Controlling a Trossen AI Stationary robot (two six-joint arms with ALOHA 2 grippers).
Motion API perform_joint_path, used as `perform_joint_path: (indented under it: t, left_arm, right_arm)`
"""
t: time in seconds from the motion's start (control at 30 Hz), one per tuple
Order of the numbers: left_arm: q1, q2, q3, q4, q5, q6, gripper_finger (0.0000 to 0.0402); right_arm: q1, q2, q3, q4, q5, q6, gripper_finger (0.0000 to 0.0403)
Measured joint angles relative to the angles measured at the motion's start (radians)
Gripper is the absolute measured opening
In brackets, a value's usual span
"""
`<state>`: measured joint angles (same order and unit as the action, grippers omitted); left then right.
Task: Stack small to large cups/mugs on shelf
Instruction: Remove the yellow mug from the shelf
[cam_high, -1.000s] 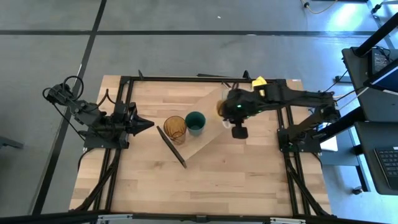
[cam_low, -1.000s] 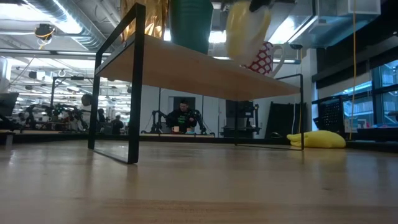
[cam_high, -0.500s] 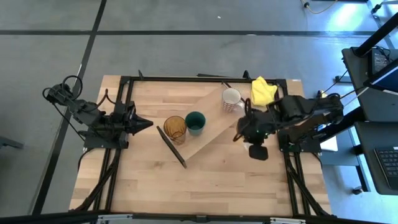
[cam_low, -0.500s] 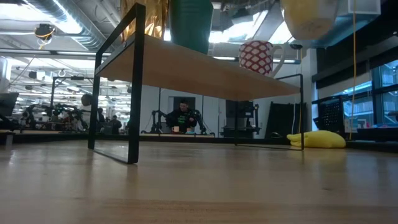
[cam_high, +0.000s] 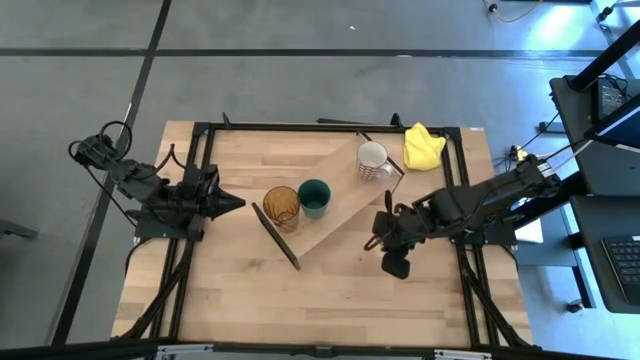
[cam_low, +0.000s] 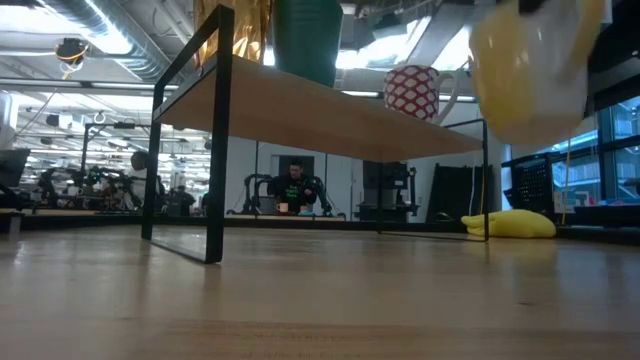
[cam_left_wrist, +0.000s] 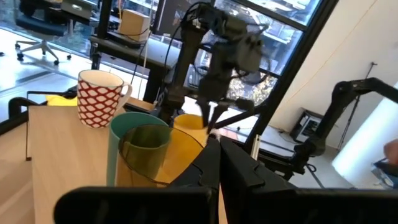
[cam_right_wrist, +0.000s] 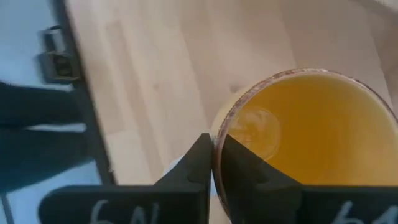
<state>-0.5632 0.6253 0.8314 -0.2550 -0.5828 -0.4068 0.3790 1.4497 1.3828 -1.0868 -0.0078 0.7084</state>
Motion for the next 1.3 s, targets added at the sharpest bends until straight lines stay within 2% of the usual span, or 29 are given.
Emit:
perform_joint_path:
  t: [0.37, 0.5, 0.7, 1.07, 1.3]
  left_arm:
    - [0.0, -0.024, 0.0, 0.0, 0.002, 0.001, 0.0]
    - [0.0, -0.026, 0.0, -0.004, 0.002, 0.001, 0.0]
    - [0.0, -0.026, 0.0, -0.006, 0.002, 0.001, 0.0]
    - [0.0, -0.026, 0.0, -0.032, 0.002, -0.002, 0.0]
    - [0.0, -0.026, 0.0, -0.032, 0.002, -0.003, 0.0]
  right_arm:
    - [0.0, -0.03, -0.275, 0.251, 0.037, 0.115, 0.003]
    - [0.005, -0.03, -0.331, 0.262, 0.07, 0.129, 0.0024]
    - [0.017, -0.03, -0.364, 0.258, 0.144, 0.131, 0.0032]
    - [0.043, -0.031, -0.428, 0.291, 0.1, 0.166, 0.0036]
    - [0.051, -0.05, -0.354, 0.283, 0.09, 0.149, 0.0037]
